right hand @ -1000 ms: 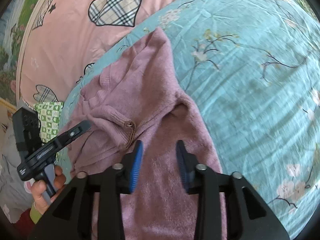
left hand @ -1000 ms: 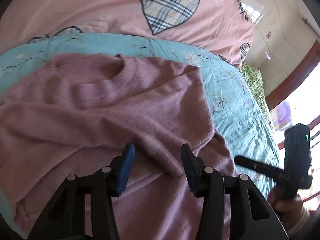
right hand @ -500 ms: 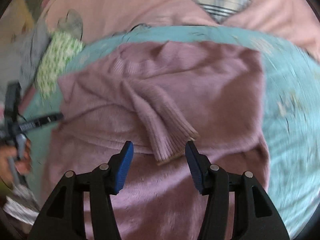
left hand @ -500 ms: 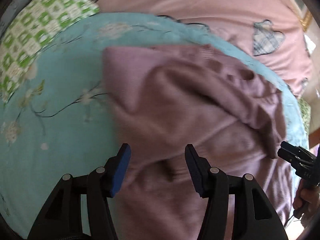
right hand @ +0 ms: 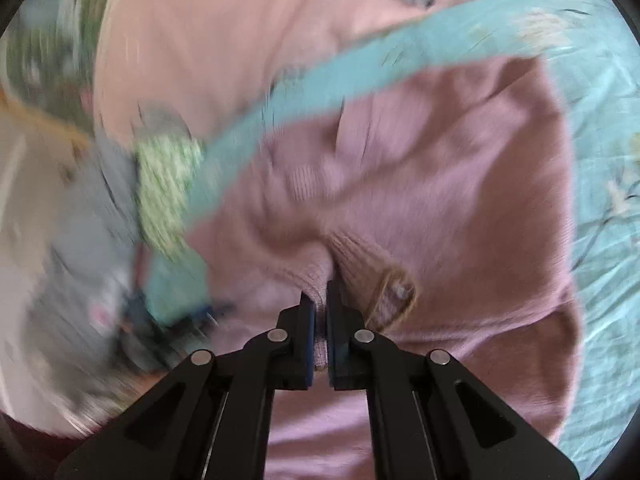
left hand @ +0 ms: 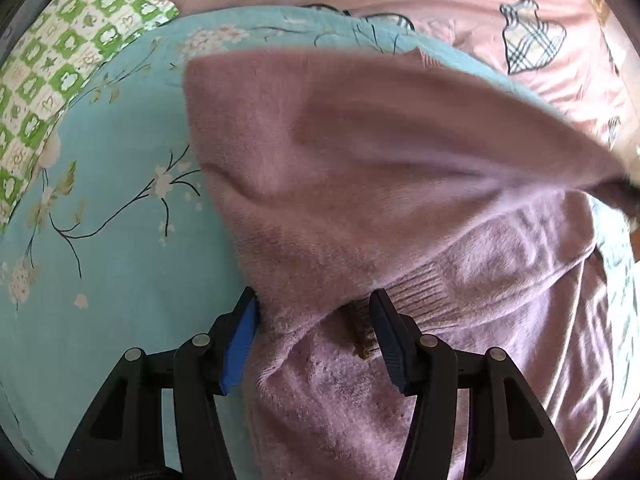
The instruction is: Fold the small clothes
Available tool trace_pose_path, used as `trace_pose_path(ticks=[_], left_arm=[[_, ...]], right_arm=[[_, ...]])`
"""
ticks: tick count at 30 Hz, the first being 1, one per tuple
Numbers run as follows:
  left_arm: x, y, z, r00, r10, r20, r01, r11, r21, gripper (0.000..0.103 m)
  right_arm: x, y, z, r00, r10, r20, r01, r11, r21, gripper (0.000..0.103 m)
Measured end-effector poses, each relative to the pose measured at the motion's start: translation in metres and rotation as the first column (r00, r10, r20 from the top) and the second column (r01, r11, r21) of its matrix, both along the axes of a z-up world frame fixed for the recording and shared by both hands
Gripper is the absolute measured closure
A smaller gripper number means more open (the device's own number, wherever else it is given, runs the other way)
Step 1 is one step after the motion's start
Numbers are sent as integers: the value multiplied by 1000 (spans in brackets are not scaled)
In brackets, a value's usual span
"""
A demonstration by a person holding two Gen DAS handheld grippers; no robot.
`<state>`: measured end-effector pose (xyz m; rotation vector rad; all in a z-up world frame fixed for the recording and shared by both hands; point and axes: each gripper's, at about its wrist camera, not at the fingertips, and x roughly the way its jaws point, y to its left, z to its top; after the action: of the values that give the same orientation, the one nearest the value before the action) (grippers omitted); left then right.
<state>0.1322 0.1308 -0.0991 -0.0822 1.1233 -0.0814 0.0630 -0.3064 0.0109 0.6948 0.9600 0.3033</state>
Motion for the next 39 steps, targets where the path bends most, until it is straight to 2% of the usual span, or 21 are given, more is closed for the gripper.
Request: trace_pose_path(ticks=[3,6,8,10,11,12,14,15,18,22,23,26,29,31,33,35,37,39], left_arm=[[6,1,-5,1000,27,-14,-26,999,35,45],[8,3,-6,998,68,-17,-67,997,39,45],[8,4,-4,996,84,-11,-83,995,51,45],[4,6,-3,996,87,-4,-87,994,63,45],[4,7,-2,996,91,-1,-90,994,68,45],[2,9,-2,995,101,1,-100,992,72,45],[0,15,-1,992,128,-2,-127,990,66,45],[-1,22,0,989,151,-3,-150,987,53,45],[-6,31,-1,984,179,-8,-179,984,17,45],[-9,24,-4,987,158,-15,-157,986,62,45],[-9,20,-4,987,159,-15,-157,985,69,45],[-7,23,-5,984,176,-19,-174,983,57,45],[-5,27,-5,981,190,-24,-189,981,46,45],[-6,29,-6,980,197,-27,-195,980,39,44],[-10,31,-8,980,198,-28,-197,980,32,44],[-10,30,-10,981,192,-32,-191,981,35,44],[-10,30,-10,982,184,-36,-182,983,38,43],[-10,31,-10,985,165,-44,-164,986,26,43]], right_arm=[[5,-38,-7,993,-110,-53,108,994,-32,98],[11,-70,-33,961,-246,-128,246,969,-15,94],[11,-80,-43,939,-318,-127,307,946,-103,93],[4,-85,-48,926,-356,-123,343,932,-118,88],[0,-84,-49,924,-364,-115,353,930,-107,80],[-6,-83,-48,926,-366,-99,356,929,-103,66],[-15,-77,-42,934,-354,-52,345,930,-125,45],[-19,-73,-41,937,-347,-32,340,931,-137,44],[-28,-57,-39,956,-293,23,293,945,-145,44],[-12,-30,-50,977,-214,12,210,942,-263,44],[-9,-26,-51,978,-209,10,203,938,-282,46],[-1,-22,-52,985,-172,-11,162,944,-289,95],[-19,-29,-30,983,-171,61,181,957,-226,96],[-33,-39,-21,976,-205,69,215,954,-211,96],[-37,-47,-27,975,-221,31,223,951,-213,96],[-36,-55,-44,971,-235,-51,215,943,-255,96],[-33,-57,-58,965,-240,-107,208,946,-248,96],[-33,-54,-57,965,-240,-104,205,942,-267,96]])
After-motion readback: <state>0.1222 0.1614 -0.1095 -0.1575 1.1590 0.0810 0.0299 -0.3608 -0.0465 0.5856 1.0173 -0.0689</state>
